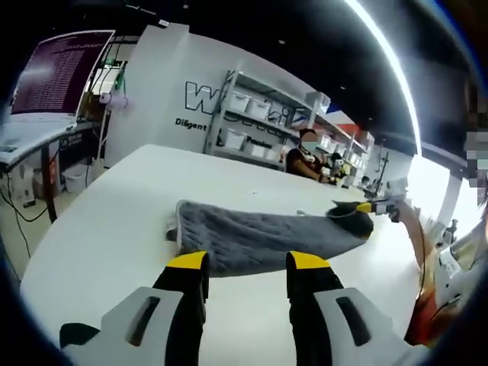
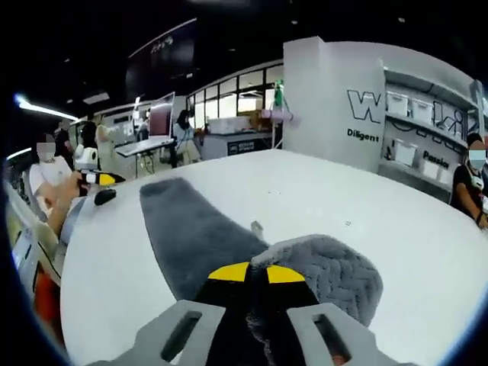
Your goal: Fold the towel on the table until its edges align and the towel forms a compact rectangular stack.
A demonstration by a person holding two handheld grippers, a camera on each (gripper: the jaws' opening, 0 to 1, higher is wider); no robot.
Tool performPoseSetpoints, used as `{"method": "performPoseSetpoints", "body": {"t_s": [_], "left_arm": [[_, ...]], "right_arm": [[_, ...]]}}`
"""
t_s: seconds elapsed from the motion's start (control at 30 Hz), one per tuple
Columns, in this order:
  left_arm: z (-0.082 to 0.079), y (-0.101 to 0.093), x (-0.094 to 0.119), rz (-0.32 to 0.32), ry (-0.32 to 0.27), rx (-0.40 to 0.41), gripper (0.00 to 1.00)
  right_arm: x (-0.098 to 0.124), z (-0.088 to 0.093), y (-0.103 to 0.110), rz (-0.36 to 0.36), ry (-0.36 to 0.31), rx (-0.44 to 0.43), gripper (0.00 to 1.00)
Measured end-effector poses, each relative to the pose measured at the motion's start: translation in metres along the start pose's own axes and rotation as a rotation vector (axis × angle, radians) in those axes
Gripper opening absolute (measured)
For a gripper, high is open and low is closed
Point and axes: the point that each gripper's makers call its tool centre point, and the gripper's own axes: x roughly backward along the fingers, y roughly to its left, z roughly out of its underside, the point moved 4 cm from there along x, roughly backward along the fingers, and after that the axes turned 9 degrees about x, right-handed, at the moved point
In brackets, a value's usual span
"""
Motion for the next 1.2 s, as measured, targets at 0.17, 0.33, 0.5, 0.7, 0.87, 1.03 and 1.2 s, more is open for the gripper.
{"method": "performPoseSetpoints", "body": {"t_s": [0.17, 0.33, 0.5, 0.7, 0.87, 1.03, 1.2], "left_arm": [[0.006, -0.012, 0.004, 0.009, 0.007, -0.010, 0.40], [0.012, -0.018, 0.009, 0.012, 0.012, -0.014, 0.40], [0.019, -0.022, 0.013, 0.013, 0.022, -0.009, 0.41], [0.024, -0.030, 0.021, 0.033, 0.029, 0.000, 0.51], [0.028, -0.039, 0.026, 0.039, 0.037, -0.007, 0.67], [0.043, -0.042, 0.031, 0.010, 0.075, -0.009, 0.84], [0.050, -0.042, 0.034, 0.005, 0.092, 0.012, 0.95]], "right_arm": [[-0.013, -0.017, 0.007, -0.023, -0.023, 0.019, 0.02], [-0.028, -0.031, 0.017, -0.071, -0.042, 0.026, 0.02], [-0.039, -0.041, 0.025, -0.105, -0.050, 0.039, 0.02], [-0.052, -0.047, 0.037, -0.146, -0.045, 0.062, 0.02], [-0.063, -0.055, 0.045, -0.173, -0.047, 0.073, 0.02], [-0.073, -0.065, 0.055, -0.199, -0.055, 0.094, 0.02], [-0.084, -0.076, 0.064, -0.237, -0.065, 0.103, 0.02]]}}
